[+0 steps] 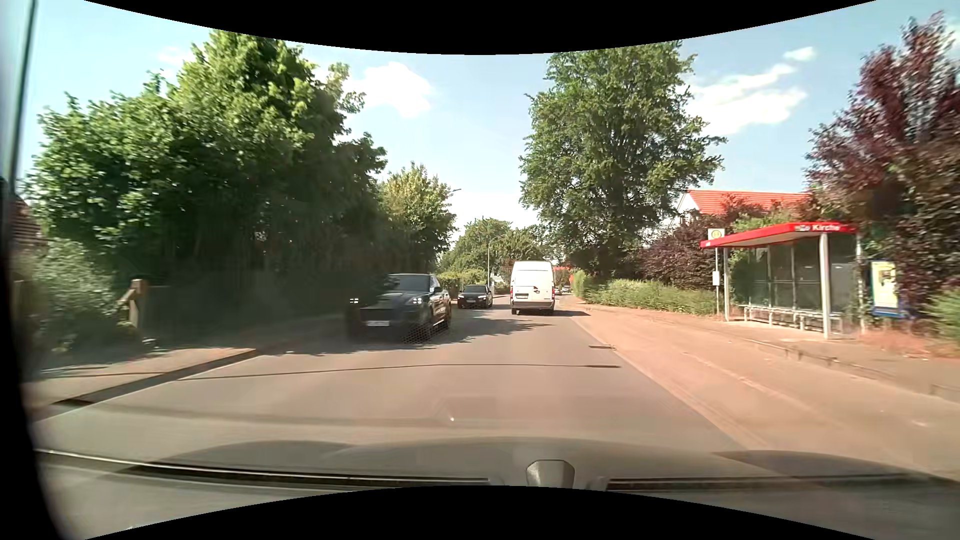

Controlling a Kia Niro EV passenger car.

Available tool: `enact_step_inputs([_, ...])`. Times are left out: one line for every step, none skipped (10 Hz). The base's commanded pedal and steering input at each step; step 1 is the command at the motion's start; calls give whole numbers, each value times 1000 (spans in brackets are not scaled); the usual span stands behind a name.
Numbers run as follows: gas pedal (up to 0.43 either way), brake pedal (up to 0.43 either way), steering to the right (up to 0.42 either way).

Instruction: Follow the waypoints while adhering to traffic rules and regulations

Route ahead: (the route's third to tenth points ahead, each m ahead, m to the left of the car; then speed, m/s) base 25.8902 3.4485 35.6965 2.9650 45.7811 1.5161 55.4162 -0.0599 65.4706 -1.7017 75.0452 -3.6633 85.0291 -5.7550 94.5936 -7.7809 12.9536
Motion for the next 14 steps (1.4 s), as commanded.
enact_step_inputs([150,6,17])
enact_step_inputs([150,6,16])
enact_step_inputs([150,6,15])
enact_step_inputs([150,6,14])
enact_step_inputs([150,6,14])
enact_step_inputs([150,6,14])
enact_step_inputs([150,6,14])
enact_step_inputs([150,6,14])
enact_step_inputs([150,6,14])
enact_step_inputs([157,6,14])
enact_step_inputs([157,6,14])
enact_step_inputs([157,6,14])
enact_step_inputs([157,6,14])
enact_step_inputs([157,6,14])
